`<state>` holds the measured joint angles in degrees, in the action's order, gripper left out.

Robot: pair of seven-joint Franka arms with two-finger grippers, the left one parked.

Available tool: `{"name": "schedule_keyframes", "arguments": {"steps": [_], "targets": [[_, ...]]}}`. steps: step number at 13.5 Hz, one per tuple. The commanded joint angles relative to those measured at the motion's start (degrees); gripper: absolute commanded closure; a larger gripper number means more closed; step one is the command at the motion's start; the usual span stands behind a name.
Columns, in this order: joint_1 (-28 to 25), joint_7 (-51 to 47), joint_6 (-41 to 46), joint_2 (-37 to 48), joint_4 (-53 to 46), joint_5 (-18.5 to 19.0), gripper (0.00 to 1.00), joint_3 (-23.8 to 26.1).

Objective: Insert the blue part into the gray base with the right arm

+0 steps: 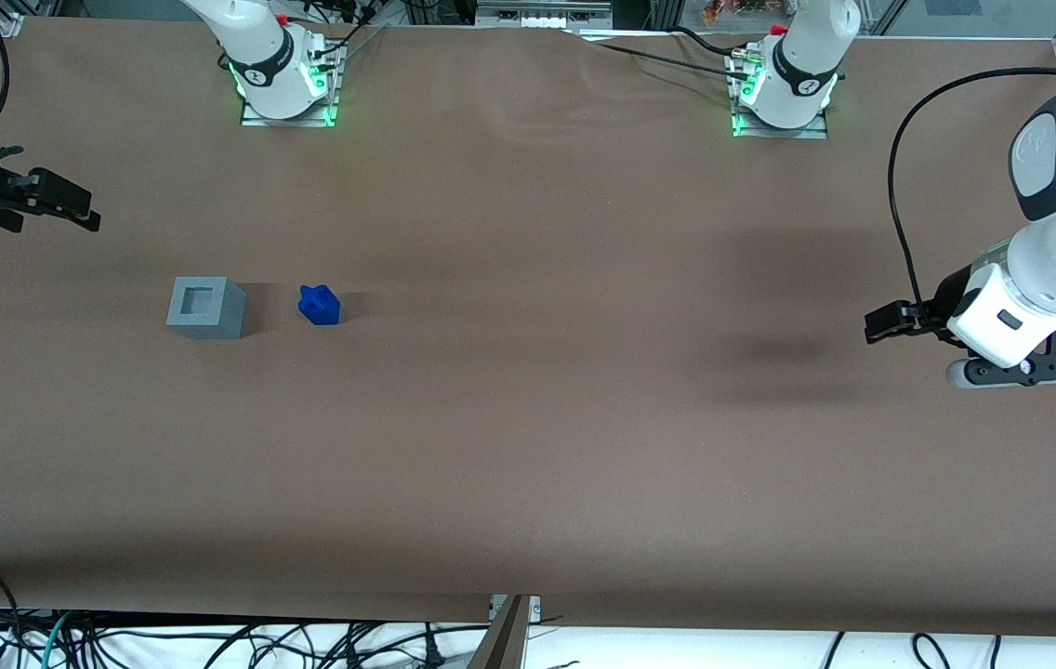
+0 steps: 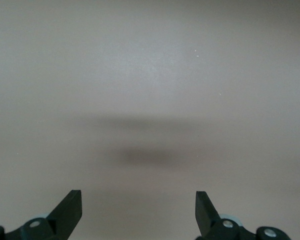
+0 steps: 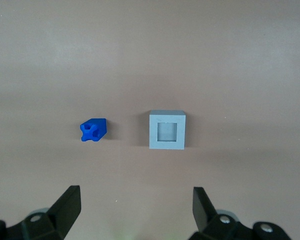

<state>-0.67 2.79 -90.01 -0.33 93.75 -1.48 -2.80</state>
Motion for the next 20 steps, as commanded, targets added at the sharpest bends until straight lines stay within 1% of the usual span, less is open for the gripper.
{"name": "schedule_keyframes", "arguments": {"steps": [1,15,18,20], "targets": [[0.05,-0.34,0.36,0.59,-0.14,-0.20,0.01,-0.01],[-0.04,-0.42,1.06,-0.37,-0.76,-0.02,0.01,-0.10],[0.31,-0.25,1.15,-1.60,-0.93,-0.63,0.01,-0.36],[0.23,0.37,3.42,-1.34,-1.11,-0.11,0.00,-0.27]]}}
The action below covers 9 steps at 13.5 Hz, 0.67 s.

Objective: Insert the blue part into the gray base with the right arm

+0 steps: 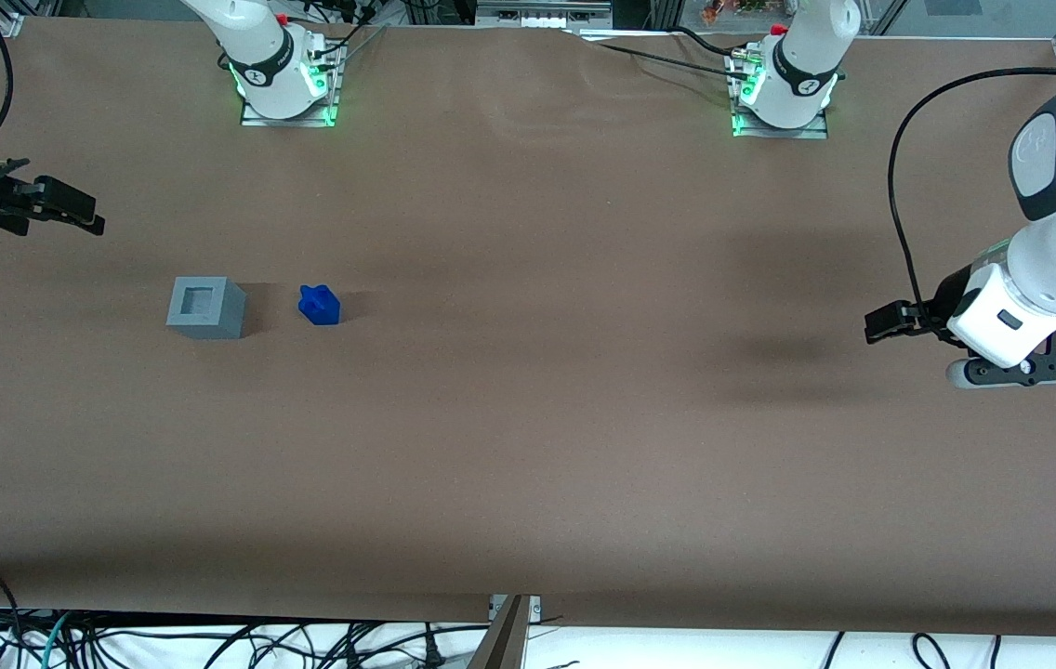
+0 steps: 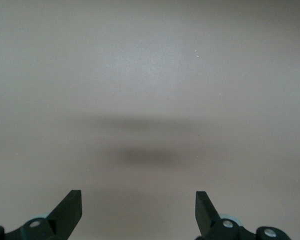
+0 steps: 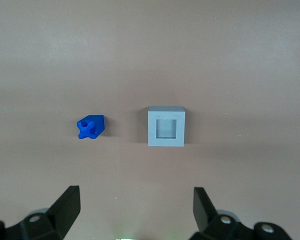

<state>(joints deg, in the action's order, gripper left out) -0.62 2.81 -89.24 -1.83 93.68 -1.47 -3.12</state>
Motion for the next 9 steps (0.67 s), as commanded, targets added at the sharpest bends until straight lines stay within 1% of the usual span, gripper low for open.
{"name": "schedule_keyframes", "arguments": {"steps": [1,7,9], "targets": [[0.00,-0.34,4.67,0.25,-1.22,-0.11,0.00,0.21],[-0.52,0.44,5.30,-0.36,-1.13,-0.29,0.00,0.39],[-1.40,0.62,6.96,-3.78,-1.04,-0.64,0.00,0.48]]}}
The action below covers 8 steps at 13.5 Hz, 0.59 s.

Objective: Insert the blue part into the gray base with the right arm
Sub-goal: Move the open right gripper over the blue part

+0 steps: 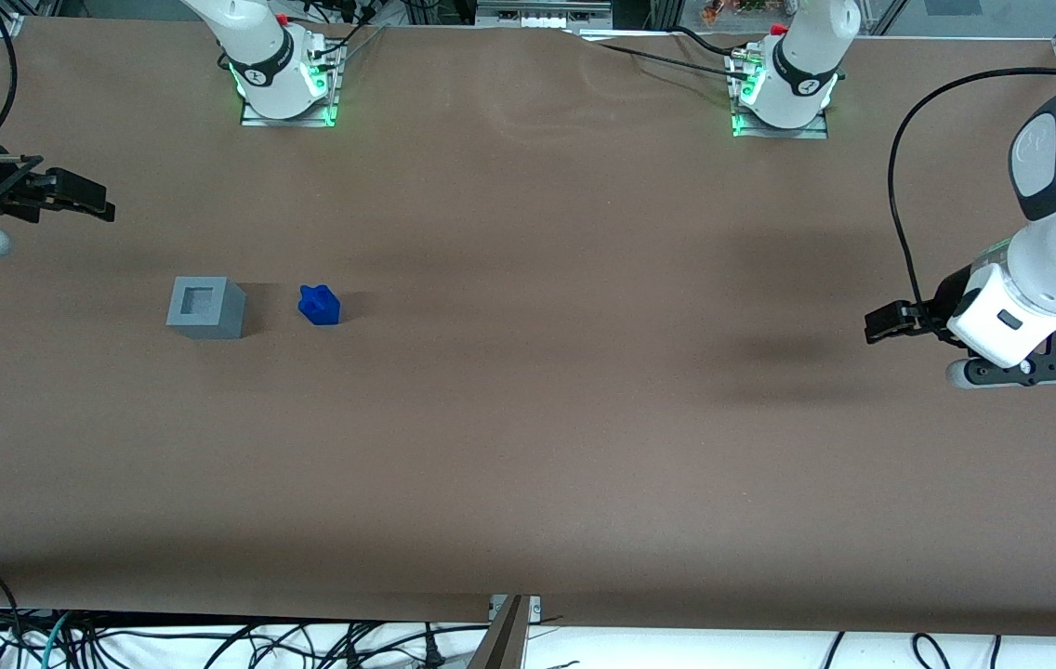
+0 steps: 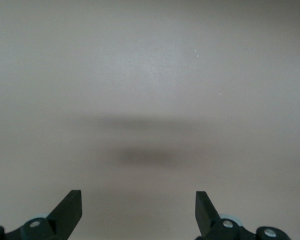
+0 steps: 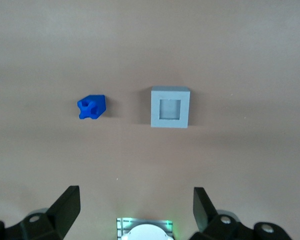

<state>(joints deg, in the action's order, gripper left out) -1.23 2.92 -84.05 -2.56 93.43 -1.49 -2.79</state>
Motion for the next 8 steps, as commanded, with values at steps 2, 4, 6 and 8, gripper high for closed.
{"name": "schedule_keyframes", "arguments": {"steps": [2,4,6,8], "targets": [[-3.59,-0.37,-0.48,-5.34,-0.19,-0.70,0.01,0.15],[-6.23,-2.03,-8.71,-5.70,3.92,-0.70,0.01,0.07],[-9.39,-7.72,-15.94,-5.18,9.46,-0.53,0.01,0.15],[-12.56,-14.58,-19.90,-5.26,13.77,-0.09,0.01,0.07]]}}
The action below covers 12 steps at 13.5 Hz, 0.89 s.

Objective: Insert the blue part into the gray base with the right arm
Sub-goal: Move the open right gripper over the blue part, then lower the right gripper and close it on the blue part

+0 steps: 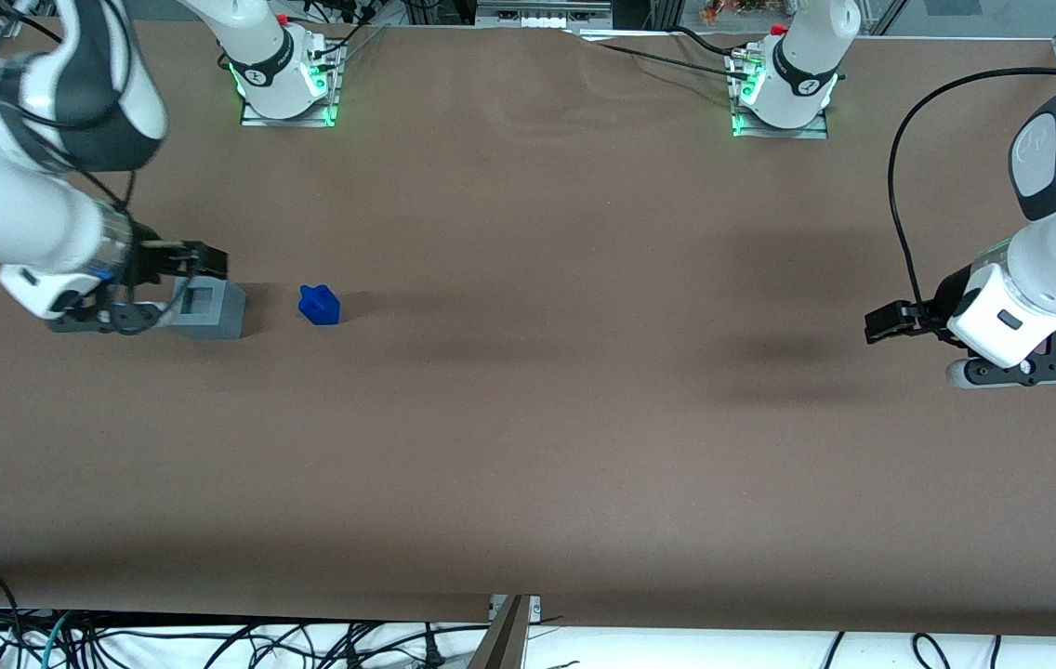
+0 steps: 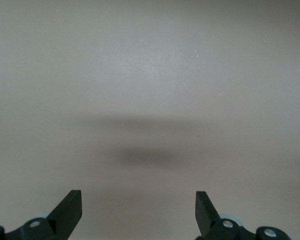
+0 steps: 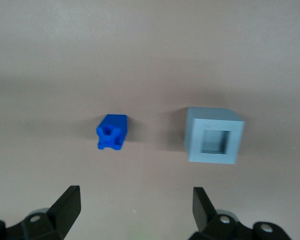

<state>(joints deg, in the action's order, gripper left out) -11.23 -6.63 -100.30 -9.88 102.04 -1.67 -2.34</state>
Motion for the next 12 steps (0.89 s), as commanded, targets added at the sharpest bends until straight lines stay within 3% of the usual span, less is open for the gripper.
{"name": "schedule_keyframes", "arguments": {"steps": [1,7,12], "targets": [[-3.53,-6.02,-7.24,1.97,7.71,0.17,0.01,-0.39],[-3.80,-6.91,-31.68,1.88,24.24,0.17,0.01,-0.30],[-6.87,-10.06,-37.07,-2.07,24.96,0.00,0.01,-0.21]]}}
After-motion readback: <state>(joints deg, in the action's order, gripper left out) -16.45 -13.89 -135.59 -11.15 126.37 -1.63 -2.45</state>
